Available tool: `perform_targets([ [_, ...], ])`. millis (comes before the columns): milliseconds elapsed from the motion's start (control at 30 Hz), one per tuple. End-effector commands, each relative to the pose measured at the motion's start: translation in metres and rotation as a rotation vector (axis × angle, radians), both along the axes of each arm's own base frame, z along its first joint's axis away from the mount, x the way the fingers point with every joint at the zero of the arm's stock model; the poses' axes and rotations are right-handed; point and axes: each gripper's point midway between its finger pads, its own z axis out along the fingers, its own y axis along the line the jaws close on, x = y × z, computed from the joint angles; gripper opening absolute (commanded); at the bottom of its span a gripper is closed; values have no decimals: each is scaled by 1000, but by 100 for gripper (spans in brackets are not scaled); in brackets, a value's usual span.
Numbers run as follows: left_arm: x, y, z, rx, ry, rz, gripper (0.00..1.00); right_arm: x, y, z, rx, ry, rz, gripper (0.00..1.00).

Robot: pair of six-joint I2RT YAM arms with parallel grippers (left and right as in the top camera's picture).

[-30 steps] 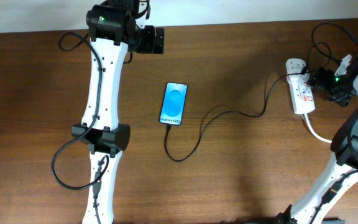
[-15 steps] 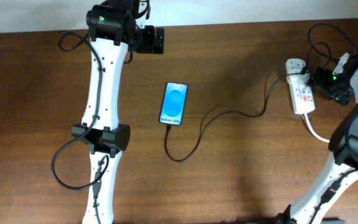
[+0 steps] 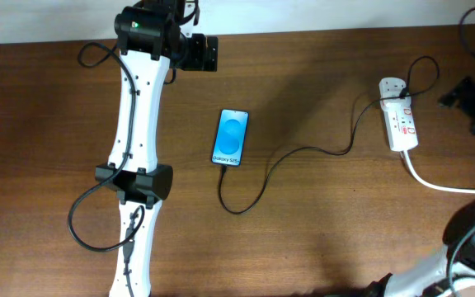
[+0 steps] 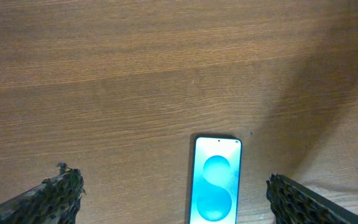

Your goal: Plug charger to phone and switch on socket

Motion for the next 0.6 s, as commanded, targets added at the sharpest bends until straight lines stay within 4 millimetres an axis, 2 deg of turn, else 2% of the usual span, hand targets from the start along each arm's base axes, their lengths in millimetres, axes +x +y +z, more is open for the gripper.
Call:
perform_targets([
  [0,1,5,5,4,-12,23,100,-24,17,36,-5,-21,10,98],
  [167,1,5,5,3,-12,23,99,-67,61,88,-54,-84,55,98],
  [267,1,5,5,4,-12,23,99,-92,92,101,-97,-153,95,99],
  [367,1,5,5,4,-12,23,99,-122,127,97,-102,-200,123,98],
  [433,1,5,5,4,-12,23,99,-149,149,84,-61,-195,94,99],
  [467,1,5,5,4,-12,23,99,-155,154,80,-51,-187,98,98],
  [567,1,5,5,4,-12,23,99,-195,176,60,43,-42,99,98],
])
